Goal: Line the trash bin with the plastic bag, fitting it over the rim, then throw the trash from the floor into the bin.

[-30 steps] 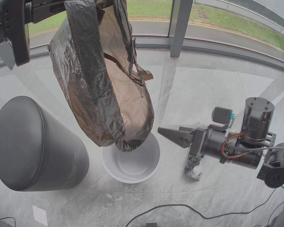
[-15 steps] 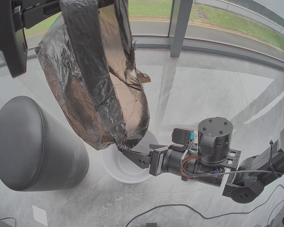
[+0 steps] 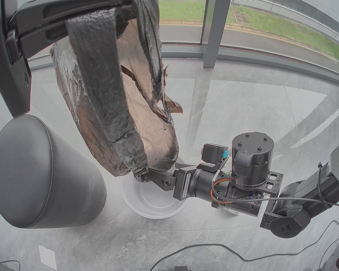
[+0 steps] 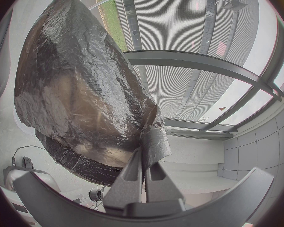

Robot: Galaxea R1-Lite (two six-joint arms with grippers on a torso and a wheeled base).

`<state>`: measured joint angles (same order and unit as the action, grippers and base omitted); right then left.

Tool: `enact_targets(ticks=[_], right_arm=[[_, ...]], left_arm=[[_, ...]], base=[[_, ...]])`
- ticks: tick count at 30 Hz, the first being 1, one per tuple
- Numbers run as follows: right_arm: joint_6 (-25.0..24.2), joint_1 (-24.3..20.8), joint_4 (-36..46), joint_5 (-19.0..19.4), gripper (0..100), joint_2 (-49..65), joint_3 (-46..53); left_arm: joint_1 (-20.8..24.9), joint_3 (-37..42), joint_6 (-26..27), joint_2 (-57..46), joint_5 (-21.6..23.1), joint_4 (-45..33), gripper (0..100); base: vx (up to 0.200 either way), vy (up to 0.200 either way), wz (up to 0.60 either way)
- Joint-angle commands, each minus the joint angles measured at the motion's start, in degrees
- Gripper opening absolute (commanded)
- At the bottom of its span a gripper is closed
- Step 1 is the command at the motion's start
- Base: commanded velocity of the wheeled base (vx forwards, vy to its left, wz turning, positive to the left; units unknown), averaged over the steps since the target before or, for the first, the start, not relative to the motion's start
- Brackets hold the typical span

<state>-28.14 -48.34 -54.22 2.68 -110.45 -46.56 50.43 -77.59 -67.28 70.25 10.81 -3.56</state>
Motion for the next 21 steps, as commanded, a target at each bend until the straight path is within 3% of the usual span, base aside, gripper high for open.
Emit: enact_targets(ticks=[1, 10, 13, 21], right_arm=[[0.10, 0.44, -0.09, -0.05, 100, 0.67, -0.29], [0.01, 0.44, -0.36, -0.48, 100, 0.76, -1.17], [-0.08, 0.26, -1.32, -4.00, 100, 1.02, -1.52], [-0.52, -2.55, -2.20, -4.53, 100, 0.14, -2.49]], left_arm=[[0.02, 0.69, -0.04, -1.00, 0.09, 0.22, 0], [0.37, 1.83, 0.04, -1.61, 0.61, 0.31, 0], [0.46, 1.83, 0.04, -0.91, 0.61, 0.48, 0], [0.54, 2.01, 0.04, 0.23, 0.61, 1.54, 0]], base=[[0.000, 0.000, 0.00], [0.000, 0.000, 0.00], [0.000, 0.000, 0.00], [0.000, 0.000, 0.00]])
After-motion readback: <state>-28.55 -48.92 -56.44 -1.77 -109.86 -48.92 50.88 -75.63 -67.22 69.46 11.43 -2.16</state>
